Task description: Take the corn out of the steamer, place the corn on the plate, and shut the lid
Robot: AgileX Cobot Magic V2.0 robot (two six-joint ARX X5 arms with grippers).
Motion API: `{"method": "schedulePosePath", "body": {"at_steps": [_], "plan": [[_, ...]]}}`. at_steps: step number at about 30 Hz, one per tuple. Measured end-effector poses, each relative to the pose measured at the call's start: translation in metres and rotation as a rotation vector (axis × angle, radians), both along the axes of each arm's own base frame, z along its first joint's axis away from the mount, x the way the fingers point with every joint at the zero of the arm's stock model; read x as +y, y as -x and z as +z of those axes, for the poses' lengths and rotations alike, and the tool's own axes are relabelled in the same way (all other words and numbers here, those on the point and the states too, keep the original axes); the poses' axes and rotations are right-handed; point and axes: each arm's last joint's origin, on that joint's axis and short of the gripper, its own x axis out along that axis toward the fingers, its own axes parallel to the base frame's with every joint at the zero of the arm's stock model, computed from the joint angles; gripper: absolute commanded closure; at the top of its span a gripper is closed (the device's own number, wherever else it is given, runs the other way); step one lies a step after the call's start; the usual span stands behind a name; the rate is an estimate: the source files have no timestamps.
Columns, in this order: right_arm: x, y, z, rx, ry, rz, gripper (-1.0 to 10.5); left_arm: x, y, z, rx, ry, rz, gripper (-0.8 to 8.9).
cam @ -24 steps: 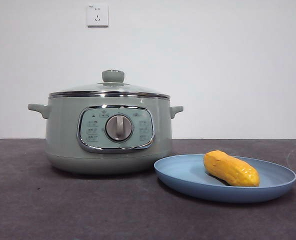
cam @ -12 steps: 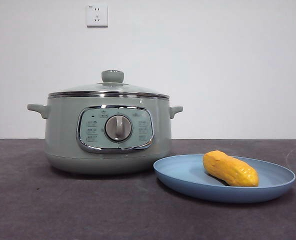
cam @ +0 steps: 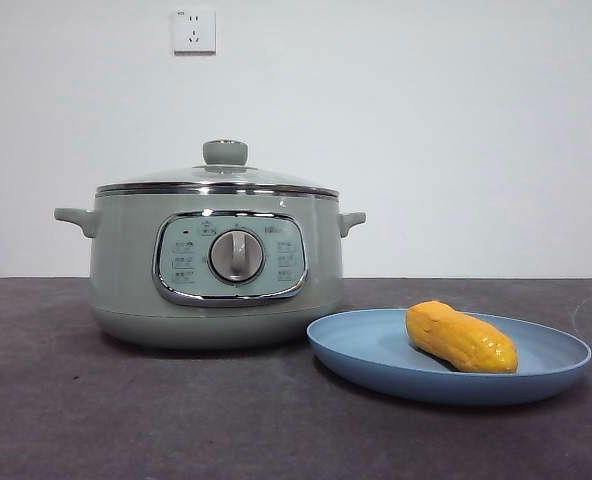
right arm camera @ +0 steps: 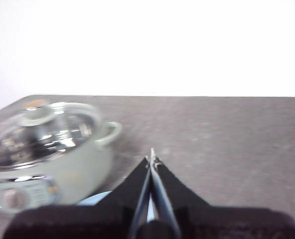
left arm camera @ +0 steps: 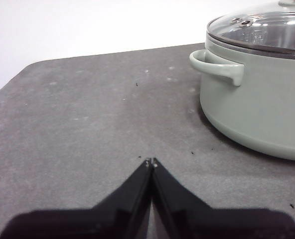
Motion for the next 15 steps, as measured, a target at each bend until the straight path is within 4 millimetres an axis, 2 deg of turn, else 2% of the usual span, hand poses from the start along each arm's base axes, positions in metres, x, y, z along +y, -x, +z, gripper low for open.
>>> {"method": "schedulePosePath", "body": {"at_steps": [4,7,10,15], "plan": [[-0.004,-0.006,-0.043,-0.022,-0.002,-0.053,9.5,0.0,0.0,0.0,0.0,0.0,0.0,8.17],[-0.005,-0.009,-0.068,-0.049,-0.003,-0.064,9.5,0.0,0.0,0.0,0.0,0.0,0.0,8.17],[-0.005,-0.011,-0.087,-0.032,-0.002,-0.064,9.5,0.0,0.0,0.0,0.0,0.0,0.0,8.17],[-0.004,-0.013,-0.107,0.002,0.0,-0.064,9.5,0.0,0.0,0.0,0.0,0.0,0.0,8.17]]}}
